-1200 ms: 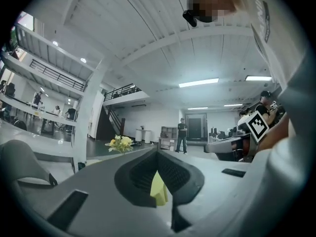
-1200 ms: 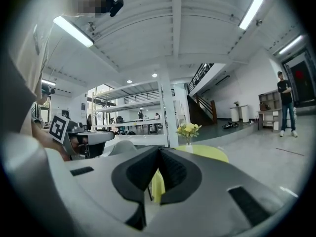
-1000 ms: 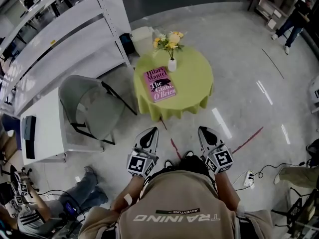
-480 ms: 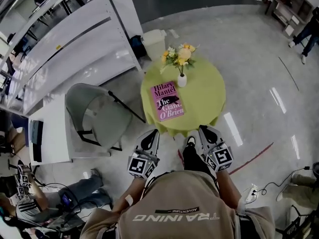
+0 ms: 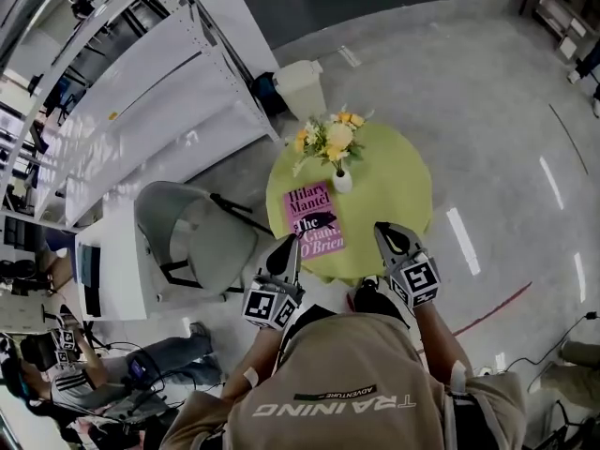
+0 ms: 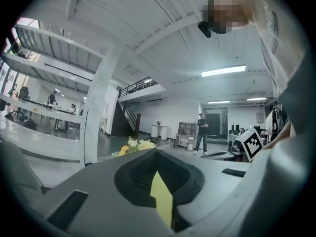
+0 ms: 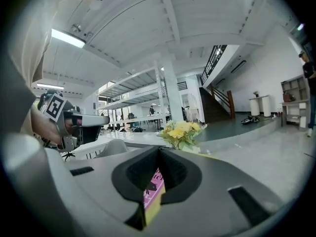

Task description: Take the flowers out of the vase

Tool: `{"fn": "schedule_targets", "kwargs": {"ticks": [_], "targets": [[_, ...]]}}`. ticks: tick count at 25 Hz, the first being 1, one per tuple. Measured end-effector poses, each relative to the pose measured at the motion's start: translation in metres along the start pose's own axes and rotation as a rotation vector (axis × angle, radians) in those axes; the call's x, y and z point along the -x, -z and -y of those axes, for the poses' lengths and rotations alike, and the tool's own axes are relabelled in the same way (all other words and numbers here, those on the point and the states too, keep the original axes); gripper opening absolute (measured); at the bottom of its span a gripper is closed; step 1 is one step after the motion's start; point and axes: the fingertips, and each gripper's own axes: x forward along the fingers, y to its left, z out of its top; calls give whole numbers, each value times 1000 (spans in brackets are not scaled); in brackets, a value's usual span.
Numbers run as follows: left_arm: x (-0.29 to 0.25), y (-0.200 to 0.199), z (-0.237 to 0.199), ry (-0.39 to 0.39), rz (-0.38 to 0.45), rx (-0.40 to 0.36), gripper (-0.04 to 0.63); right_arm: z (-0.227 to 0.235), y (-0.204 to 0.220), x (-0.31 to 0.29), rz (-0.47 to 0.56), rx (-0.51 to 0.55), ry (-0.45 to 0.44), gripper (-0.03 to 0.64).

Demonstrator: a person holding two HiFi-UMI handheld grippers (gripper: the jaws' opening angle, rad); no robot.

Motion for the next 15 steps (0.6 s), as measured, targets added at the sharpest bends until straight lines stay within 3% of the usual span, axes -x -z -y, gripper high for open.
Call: {"fn": "schedule_targets", "kwargs": {"ticks": [7, 15], "targets": [[-42, 5, -20, -45, -17, -17, 6, 21, -4, -45, -28, 0, -63, 3], [-66, 18, -34, -5, -23, -3, 6, 29, -13, -68, -48, 31, -51, 3]]}}
